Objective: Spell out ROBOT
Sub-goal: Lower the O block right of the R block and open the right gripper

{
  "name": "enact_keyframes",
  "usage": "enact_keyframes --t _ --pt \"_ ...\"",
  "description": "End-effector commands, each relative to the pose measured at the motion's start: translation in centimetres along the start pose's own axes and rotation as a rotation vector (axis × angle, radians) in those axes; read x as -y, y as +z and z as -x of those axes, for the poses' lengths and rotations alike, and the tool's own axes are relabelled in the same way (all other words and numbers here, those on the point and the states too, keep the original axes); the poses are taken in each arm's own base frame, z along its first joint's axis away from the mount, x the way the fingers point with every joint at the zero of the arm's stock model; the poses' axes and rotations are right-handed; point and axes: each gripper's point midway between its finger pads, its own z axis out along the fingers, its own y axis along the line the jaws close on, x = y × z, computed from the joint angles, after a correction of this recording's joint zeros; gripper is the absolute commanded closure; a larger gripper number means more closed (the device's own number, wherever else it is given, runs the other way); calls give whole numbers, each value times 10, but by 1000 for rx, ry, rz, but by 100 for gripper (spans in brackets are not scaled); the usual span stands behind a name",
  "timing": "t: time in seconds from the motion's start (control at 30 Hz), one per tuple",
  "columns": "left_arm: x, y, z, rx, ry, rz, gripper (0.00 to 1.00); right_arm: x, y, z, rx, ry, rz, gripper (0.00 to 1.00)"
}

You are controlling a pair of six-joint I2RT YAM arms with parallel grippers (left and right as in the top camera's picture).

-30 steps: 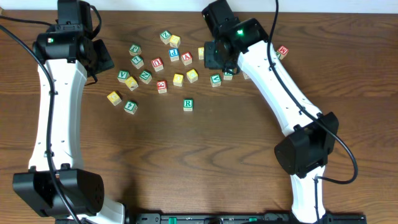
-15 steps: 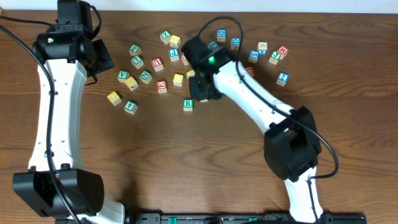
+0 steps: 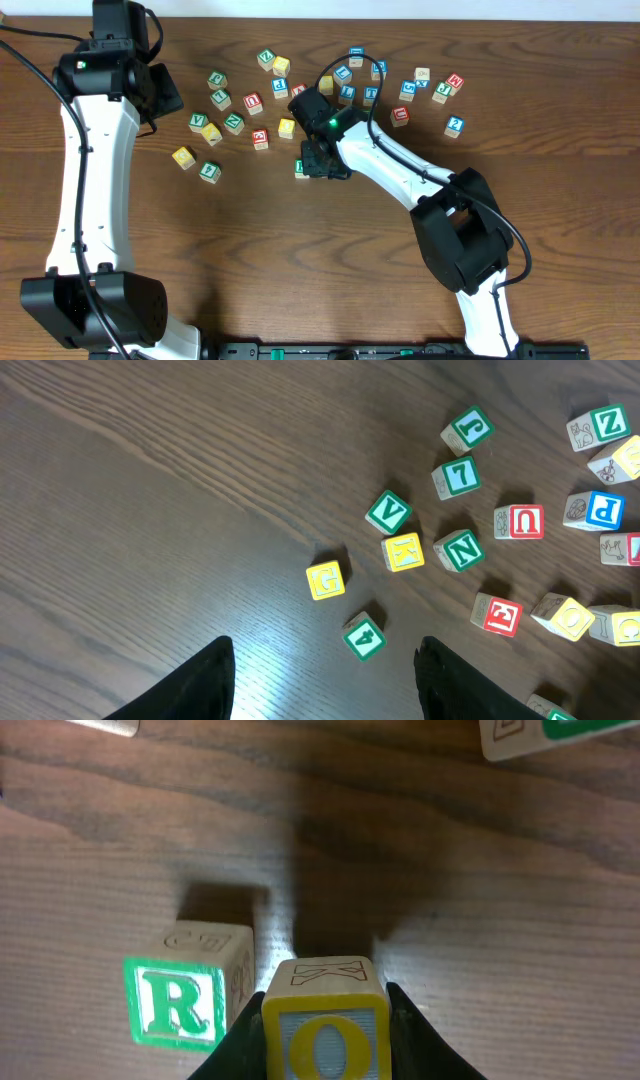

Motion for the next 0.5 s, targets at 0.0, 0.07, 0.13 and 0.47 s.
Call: enact_keyframes --t 0.0,0.07,0.13,0.47 --pt "-2 2 2 -1 1 14 43 3 7 1 21 18 -33 84" --pt "-2 3 2 -1 1 14 43 2 7 4 38 19 -31 83" --pt "-2 3 2 -1 1 14 43 2 7 6 44 20 -26 83" --pt "-2 3 1 -1 1 15 43 0 14 -3 23 18 -36 80"
